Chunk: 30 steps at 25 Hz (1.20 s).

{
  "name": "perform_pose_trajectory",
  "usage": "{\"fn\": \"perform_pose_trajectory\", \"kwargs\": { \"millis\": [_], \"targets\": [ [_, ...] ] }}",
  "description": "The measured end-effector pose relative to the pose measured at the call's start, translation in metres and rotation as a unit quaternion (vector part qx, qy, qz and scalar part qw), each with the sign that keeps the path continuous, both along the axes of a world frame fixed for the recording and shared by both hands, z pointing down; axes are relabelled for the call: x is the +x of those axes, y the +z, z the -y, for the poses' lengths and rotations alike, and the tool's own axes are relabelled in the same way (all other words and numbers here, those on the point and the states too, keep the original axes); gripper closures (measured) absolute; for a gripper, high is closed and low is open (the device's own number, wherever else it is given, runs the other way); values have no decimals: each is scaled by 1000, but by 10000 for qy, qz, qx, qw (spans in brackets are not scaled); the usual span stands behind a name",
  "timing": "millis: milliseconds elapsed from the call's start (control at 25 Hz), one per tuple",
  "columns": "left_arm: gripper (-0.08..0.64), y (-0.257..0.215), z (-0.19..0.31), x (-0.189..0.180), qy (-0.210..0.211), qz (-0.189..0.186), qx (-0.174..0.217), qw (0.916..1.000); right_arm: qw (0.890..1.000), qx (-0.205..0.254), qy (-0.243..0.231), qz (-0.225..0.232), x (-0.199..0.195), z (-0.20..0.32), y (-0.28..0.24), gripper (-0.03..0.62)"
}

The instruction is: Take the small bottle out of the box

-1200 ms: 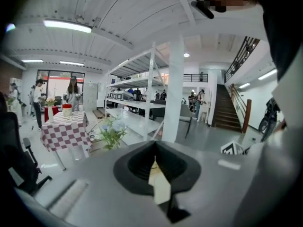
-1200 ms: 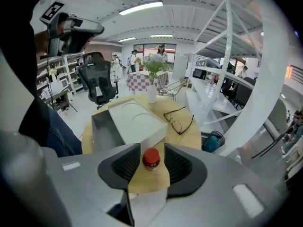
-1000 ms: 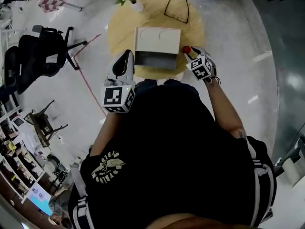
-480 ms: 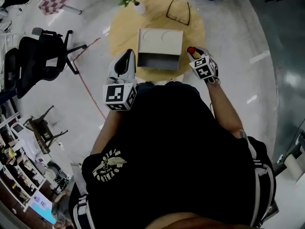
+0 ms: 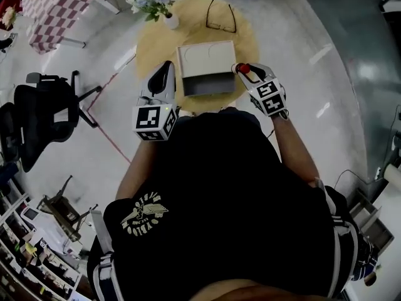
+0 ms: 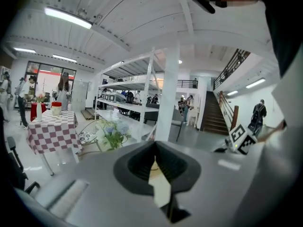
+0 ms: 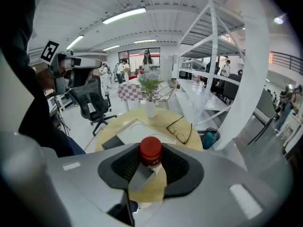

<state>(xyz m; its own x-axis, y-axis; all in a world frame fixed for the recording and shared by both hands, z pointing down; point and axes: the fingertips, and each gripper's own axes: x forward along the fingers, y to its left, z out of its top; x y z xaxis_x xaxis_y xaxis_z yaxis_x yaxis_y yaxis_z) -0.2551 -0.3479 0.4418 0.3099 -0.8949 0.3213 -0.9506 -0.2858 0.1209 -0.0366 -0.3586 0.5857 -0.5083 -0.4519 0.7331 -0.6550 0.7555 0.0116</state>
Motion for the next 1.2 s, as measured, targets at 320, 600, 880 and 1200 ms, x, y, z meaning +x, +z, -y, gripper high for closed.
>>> {"fn": "perform_pose_trajectory", "kwargs": {
  "millis": [320,600,880,1200],
  "targets": [
    [560,-1,-15,-45,220,-7,41,9997,9990,-334,50,-305,-44,-46,48,442],
    [560,6,-35,-72,154,151,-160,9996,9958,-568,-77,-713,-57,-60,124,442],
    [560,13,-46,-80,101,285,-293,9991,9972,-385,-107,-634,-72,-62,140,440],
    [560,5,-42,-46,131,278,-205,9993,9990,-26,-330,-293,-65,-57,93,419]
  ]
}}
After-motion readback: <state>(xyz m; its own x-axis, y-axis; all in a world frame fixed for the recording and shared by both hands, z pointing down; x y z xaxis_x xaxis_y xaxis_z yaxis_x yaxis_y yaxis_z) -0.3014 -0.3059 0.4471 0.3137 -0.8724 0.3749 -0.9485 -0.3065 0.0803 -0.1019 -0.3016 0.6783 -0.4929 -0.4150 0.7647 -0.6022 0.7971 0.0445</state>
